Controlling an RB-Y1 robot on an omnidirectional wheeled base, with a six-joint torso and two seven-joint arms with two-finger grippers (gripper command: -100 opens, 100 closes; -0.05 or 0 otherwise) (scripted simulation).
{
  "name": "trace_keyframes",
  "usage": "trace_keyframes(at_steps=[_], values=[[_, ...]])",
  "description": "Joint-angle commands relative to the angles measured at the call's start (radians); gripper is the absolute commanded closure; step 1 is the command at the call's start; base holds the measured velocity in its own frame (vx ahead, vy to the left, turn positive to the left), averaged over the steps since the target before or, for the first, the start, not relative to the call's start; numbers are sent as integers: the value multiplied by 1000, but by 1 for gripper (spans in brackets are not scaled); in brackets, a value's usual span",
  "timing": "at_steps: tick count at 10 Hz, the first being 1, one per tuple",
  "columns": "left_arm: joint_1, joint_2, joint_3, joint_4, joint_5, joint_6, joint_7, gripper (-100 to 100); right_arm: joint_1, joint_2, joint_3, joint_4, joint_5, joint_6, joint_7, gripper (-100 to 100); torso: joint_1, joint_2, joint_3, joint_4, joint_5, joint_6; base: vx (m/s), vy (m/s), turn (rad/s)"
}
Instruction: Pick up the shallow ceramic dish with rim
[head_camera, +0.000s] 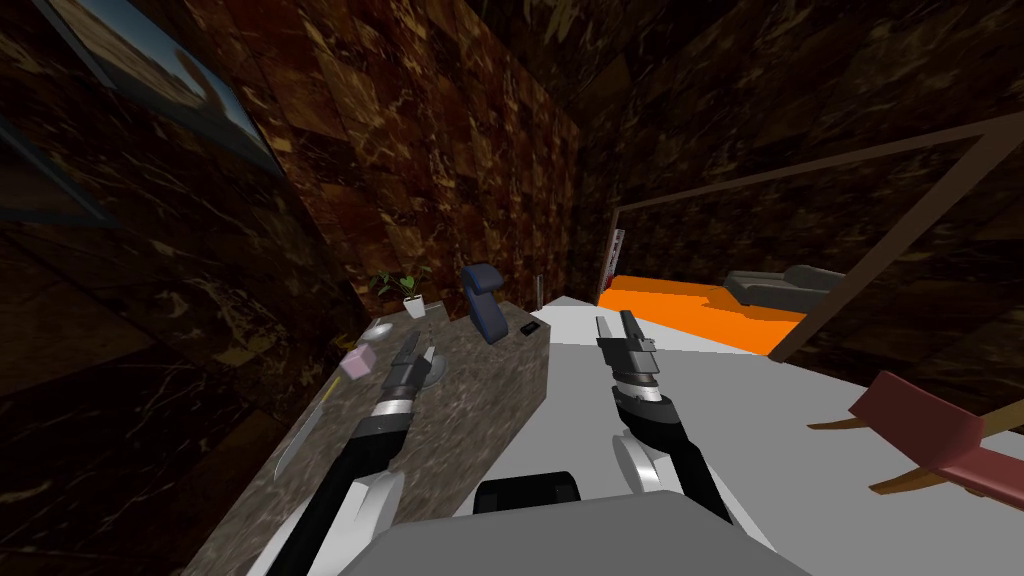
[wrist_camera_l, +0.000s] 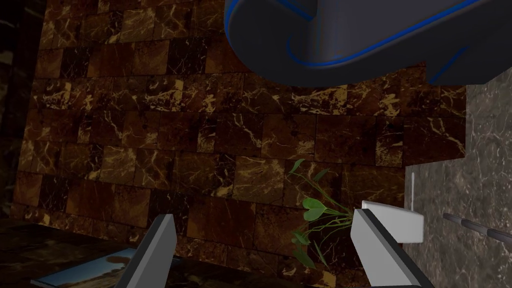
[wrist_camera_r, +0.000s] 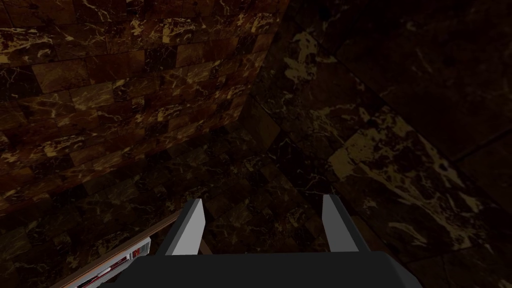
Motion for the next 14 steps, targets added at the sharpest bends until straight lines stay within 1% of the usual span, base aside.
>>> trace_keyframes(at_steps=[1,2,3,4,5,6,7,8,9,10,11,12,13,14], values=[[0,4,4,-3,3,31,1,-100,0,0,0,0,0,0,0,0,0,0,0,0,0,0,-10,-2,-9],[1,10,10,-9,8,72,3,-100,0,0,0,0,0,0,0,0,0,0,0,0,0,0,-11,-4,-21],[1,10,10,-9,8,76,3,-100,0,0,0,0,0,0,0,0,0,0,0,0,0,0,-10,-3,-10],[1,14,18,-16,12,119,4,-100,0,0,0,0,0,0,0,0,0,0,0,0,0,0,-9,-2,-22],[1,14,18,-16,12,123,4,-100,0,0,0,0,0,0,0,0,0,0,0,0,0,0,-7,-2,-12],[1,17,25,-21,16,160,6,-100,0,0,0,0,0,0,0,0,0,0,0,0,0,0,-7,-3,-27],[1,17,25,-21,16,172,6,-100,0,0,0,0,0,0,0,0,0,0,0,0,0,0,-5,-1,-16],[1,19,33,-27,20,207,7,-100,0,0,0,0,0,0,0,0,0,0,0,0,0,0,-3,0,-28],[1,19,33,-27,20,221,7,-100,0,0,0,0,0,0,0,0,0,-1,0,0,0,0,-2,2,-13],[1,20,42,-31,24,257,8,-100,0,0,0,0,0,0,0,0,0,-1,0,0,0,0,-1,2,-32],[1,20,42,-31,24,271,8,-100,0,0,0,0,0,0,0,0,0,-1,0,0,0,0,0,3,-18],[0,20,50,-36,28,307,9,-100,0,0,0,0,0,0,0,0,0,-1,0,0,0,0,0,3,-29],[0,20,50,-36,28,322,9,-100,0,0,0,0,0,0,0,0,0,-1,-1,0,0,0,1,4,-15],[0,19,59,-39,32,357,10,-100,0,0,0,0,0,0,0,0,0,-1,-1,0,0,0,2,4,-29]])
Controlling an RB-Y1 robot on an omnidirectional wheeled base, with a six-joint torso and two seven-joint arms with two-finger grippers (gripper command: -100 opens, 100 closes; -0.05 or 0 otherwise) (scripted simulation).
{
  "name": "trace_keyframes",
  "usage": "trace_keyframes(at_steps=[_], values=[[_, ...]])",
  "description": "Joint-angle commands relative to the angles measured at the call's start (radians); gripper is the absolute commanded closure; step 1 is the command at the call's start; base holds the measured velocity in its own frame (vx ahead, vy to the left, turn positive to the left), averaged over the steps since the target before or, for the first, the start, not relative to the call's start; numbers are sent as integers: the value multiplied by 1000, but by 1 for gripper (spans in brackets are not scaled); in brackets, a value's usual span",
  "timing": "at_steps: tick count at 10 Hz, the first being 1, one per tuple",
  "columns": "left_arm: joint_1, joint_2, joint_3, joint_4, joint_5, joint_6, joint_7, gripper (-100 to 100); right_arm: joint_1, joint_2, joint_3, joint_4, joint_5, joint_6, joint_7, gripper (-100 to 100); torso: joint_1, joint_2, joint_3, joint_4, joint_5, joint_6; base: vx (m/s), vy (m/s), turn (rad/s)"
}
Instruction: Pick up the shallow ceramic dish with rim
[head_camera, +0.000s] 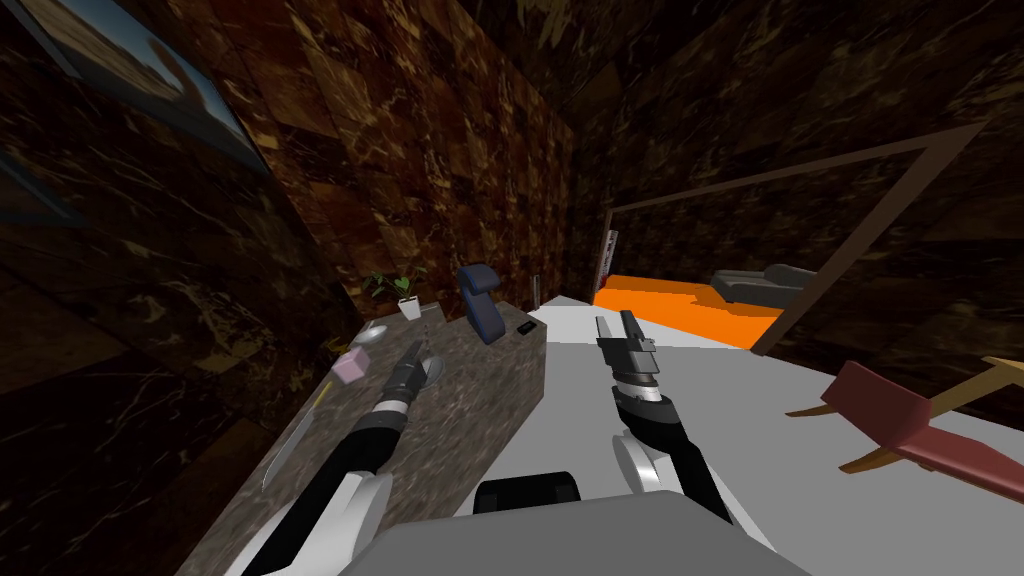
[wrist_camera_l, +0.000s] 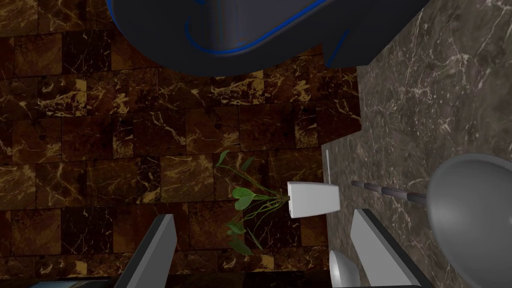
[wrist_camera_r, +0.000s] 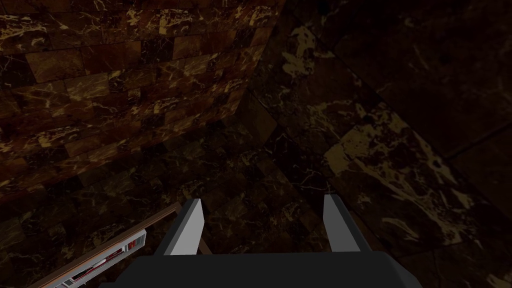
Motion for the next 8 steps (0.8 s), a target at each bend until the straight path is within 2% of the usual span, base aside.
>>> trace_keyframes(at_steps=[1,8], values=[[-6,1,6,3,3,40,1,-100,0,0,0,0,0,0,0,0,0,0,0,0,0,0,1,4,-17],[-7,-15,39,-6,17,223,5,-100,0,0,0,0,0,0,0,0,0,0,0,0,0,0,0,3,-26]])
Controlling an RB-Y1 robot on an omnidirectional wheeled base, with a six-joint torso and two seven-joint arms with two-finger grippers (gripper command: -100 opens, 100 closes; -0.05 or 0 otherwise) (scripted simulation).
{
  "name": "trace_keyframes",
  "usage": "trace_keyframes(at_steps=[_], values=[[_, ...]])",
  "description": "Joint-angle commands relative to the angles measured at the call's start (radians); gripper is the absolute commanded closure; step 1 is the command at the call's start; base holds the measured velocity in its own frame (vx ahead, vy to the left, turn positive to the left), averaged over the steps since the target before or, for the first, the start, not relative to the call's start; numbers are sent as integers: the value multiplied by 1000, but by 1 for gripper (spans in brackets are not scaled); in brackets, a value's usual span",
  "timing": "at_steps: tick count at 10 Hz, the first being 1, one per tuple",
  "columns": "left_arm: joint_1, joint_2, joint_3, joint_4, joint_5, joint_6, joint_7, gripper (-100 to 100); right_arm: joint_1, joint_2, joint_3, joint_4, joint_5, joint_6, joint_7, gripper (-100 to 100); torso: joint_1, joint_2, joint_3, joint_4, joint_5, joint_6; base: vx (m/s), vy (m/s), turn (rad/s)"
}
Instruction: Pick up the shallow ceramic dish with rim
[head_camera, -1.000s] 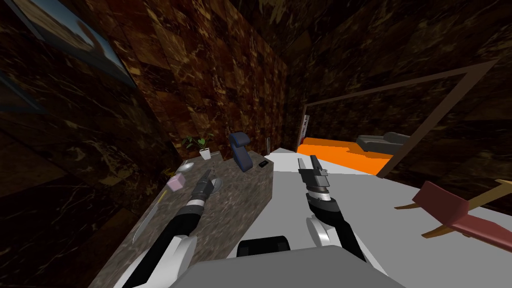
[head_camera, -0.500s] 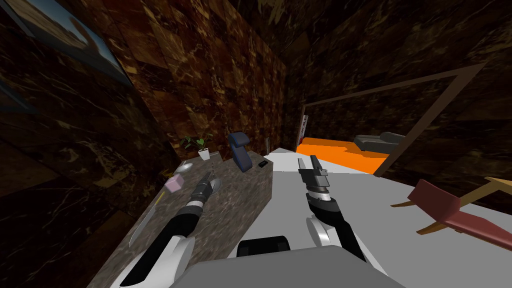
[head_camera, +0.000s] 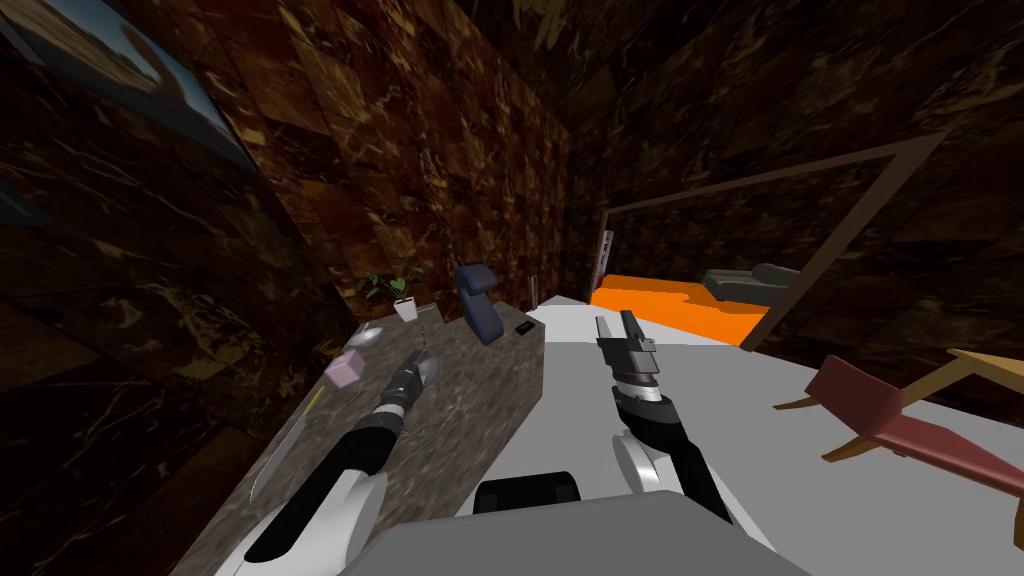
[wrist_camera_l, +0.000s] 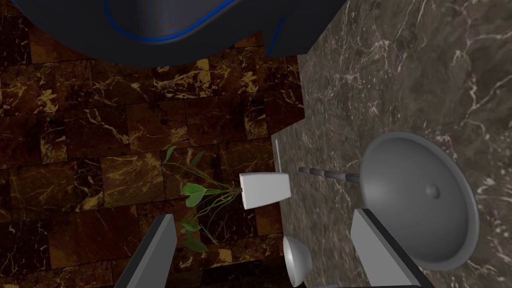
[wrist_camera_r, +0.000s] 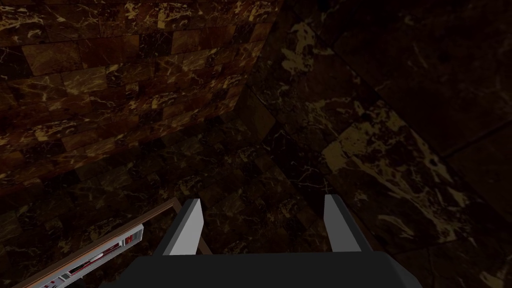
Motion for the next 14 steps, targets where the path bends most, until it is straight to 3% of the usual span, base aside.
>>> trace_keyframes(at_steps=[1,5,6,10,11,14], values=[[-7,-3,5,7,1,36,0,-100,0,0,0,0,0,0,0,0,0,0,0,0,0,0,0,4,-13],[-10,-21,28,9,8,164,0,-100,0,0,0,0,0,0,0,0,0,0,0,0,0,0,4,8,-34],[-10,-21,28,9,8,170,0,-100,0,0,0,0,0,0,0,0,1,-1,0,0,0,0,6,9,-20],[-16,-40,52,19,10,284,-3,-100,0,0,0,0,0,0,0,0,1,-1,-1,0,0,0,15,16,-38],[-16,-40,52,19,10,289,-3,-100,0,0,0,0,0,0,0,0,1,-1,-1,0,0,0,11,14,-23],[-19,-53,75,35,8,383,-11,-100,0,0,0,0,0,0,0,0,1,-1,-1,0,0,0,20,21,-57]])
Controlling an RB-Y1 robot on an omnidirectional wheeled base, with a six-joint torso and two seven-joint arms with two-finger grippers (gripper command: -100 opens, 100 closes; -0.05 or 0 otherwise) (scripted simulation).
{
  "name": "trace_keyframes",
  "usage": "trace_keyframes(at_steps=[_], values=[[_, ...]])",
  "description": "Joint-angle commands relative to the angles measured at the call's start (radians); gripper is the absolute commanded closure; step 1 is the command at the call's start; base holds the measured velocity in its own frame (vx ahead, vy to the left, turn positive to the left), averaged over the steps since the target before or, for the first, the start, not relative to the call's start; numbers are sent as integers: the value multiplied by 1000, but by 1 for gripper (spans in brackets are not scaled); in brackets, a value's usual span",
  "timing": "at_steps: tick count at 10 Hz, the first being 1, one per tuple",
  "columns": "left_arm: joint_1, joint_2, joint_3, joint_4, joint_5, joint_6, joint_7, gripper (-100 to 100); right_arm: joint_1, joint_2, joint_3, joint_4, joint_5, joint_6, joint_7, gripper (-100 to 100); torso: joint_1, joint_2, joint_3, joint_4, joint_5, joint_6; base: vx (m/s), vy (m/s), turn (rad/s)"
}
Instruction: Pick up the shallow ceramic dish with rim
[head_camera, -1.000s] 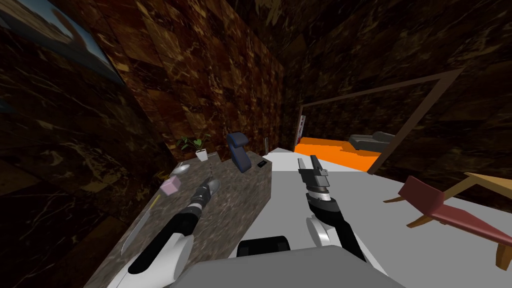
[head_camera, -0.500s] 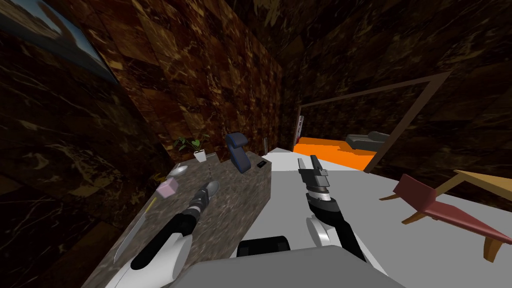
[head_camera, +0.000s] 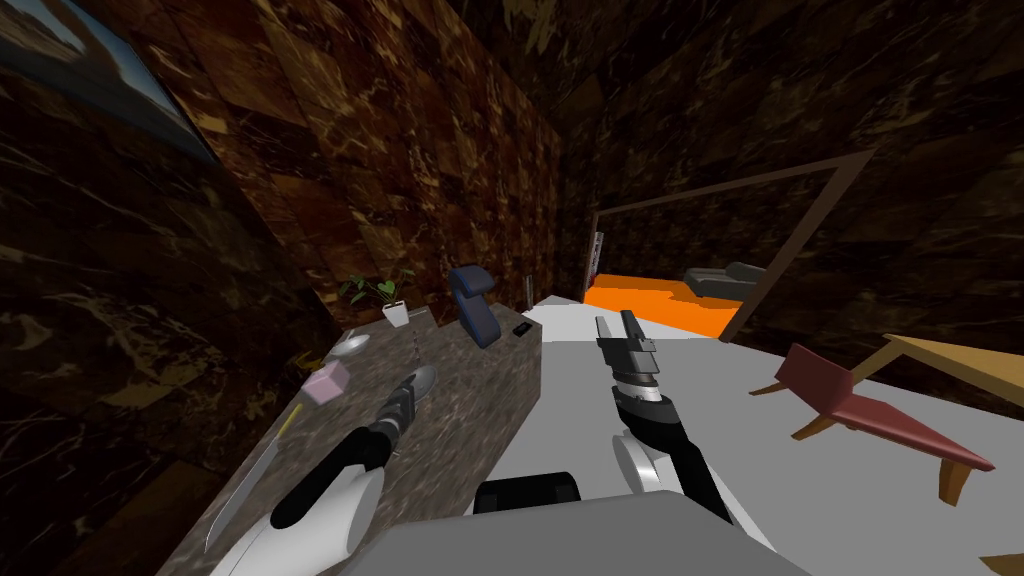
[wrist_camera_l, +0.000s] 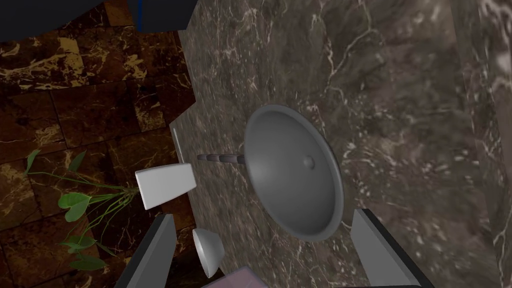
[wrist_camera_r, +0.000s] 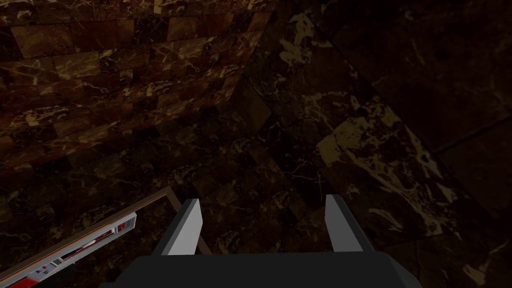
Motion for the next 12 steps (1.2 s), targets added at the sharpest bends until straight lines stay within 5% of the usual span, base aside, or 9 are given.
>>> trace_keyframes(at_steps=[1,7,9,10,11,12], values=[[0,1,16,16,4,50,-4,-100,0,0,0,0,0,0,0,0,0,0,0,0,0,0,26,36,-74],[4,-3,42,53,-6,164,-18,-100,0,0,0,0,0,0,0,0,1,-1,-1,0,0,0,33,32,-45],[10,-9,37,51,-12,164,-19,-100,0,0,0,0,0,0,0,0,0,0,0,0,0,0,7,16,-23],[10,-9,37,52,-12,167,-20,0,0,0,0,0,0,0,0,0,-2,1,1,0,0,0,0,0,0],[-15,-9,46,85,-20,160,-15,-100,0,0,0,0,0,0,0,0,-2,2,1,0,0,0,-11,2,-73],[-32,-9,52,106,-26,156,-11,-100,0,0,0,0,0,0,0,0,-2,2,1,0,0,0,-27,11,-87]])
